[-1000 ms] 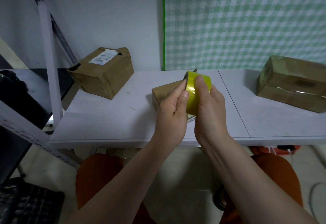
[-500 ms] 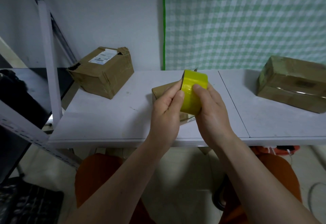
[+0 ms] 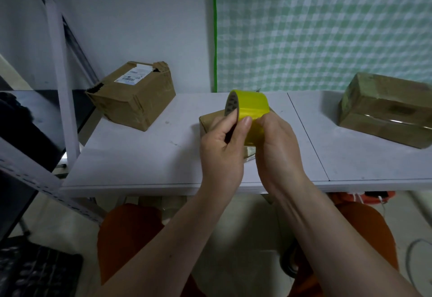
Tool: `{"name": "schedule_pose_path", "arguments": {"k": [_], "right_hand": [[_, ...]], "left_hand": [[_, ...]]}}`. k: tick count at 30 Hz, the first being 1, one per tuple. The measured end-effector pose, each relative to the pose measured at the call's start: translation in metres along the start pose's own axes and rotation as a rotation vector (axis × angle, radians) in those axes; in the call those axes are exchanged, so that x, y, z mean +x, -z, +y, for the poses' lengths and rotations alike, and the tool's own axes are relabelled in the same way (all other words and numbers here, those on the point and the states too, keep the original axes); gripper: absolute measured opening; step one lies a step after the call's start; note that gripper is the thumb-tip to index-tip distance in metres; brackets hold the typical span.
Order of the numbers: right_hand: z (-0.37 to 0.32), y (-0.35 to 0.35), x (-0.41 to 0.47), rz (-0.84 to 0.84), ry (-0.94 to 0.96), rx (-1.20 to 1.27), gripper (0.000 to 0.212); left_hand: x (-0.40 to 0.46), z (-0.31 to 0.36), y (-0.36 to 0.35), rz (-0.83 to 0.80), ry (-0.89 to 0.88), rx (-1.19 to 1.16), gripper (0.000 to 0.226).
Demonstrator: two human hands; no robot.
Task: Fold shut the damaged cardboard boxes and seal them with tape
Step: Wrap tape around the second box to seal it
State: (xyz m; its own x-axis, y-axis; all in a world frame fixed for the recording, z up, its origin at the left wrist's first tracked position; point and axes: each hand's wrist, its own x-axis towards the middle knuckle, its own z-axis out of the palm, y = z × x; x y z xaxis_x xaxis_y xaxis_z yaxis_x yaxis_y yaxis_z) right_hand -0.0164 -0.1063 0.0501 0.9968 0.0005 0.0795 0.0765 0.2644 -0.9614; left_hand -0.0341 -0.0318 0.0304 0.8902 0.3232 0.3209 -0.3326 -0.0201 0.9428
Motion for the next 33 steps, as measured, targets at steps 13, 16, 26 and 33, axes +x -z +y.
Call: {"name": "schedule_pose_path", "arguments": {"k": [13,16,26,33], "right_hand": [[0.009,0.003,0.010,-0.004,-0.047,-0.049,0.042],[0.010,0.004,0.013,-0.010,-0.053,-0.066,0.039],[0.008,0.005,0.011,0.000,0.009,-0.128,0.031],[0.005,0.009,0.010,-0.049,0.023,-0.117,0.026]], "left_hand": [[0.003,-0.002,0.003,-0.006,0.008,0.013,0.030],[0.003,-0.001,0.002,-0.010,0.015,0.006,0.029],[0.006,0.003,0.009,-0.163,0.080,-0.158,0.025],[0.007,0.005,0.008,-0.171,0.087,-0.213,0.028]]}}
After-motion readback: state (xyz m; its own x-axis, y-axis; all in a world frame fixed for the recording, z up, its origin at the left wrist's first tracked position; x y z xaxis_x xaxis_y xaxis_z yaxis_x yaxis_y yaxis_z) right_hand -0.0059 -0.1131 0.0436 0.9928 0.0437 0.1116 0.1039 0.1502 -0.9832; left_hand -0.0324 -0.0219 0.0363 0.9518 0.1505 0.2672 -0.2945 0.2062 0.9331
